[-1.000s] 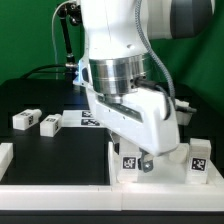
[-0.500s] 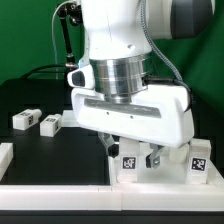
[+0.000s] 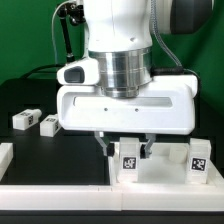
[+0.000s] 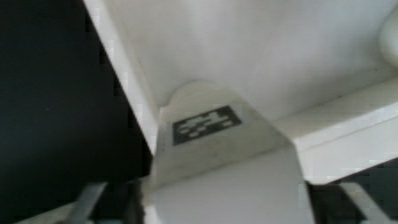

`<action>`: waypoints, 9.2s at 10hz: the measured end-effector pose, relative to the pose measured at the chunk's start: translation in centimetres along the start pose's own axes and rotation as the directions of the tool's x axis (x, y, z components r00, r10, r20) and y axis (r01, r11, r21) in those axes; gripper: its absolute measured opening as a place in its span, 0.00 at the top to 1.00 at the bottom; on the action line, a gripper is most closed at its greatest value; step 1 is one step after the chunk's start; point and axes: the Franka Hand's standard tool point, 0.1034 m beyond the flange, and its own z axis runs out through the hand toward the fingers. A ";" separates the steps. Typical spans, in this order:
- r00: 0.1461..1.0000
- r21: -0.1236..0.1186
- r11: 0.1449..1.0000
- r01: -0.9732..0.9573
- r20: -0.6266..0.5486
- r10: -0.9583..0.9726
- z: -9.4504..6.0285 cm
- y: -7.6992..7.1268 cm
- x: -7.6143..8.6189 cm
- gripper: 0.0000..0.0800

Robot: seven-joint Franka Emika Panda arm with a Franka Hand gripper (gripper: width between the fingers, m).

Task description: Assemble square table

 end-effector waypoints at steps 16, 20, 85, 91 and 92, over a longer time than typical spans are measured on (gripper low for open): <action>-0.057 -0.019 -0.056 -0.998 0.058 0.997 -0.1 1.3 -0.4 0.64; -0.108 -0.019 -0.107 -0.994 0.046 0.993 0.0 1.2 -0.6 0.56; 0.394 0.040 0.392 -0.919 0.058 0.917 6.1 2.8 -15.1 0.83; 0.394 0.041 0.392 -0.919 0.057 0.918 6.1 2.8 -15.0 0.93; 0.394 0.041 0.392 -0.919 0.057 0.918 6.1 2.8 -15.0 0.93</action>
Offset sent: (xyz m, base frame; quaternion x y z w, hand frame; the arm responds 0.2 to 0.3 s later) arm 0.0000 0.0000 0.0000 0.0000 0.0000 0.1938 0.9810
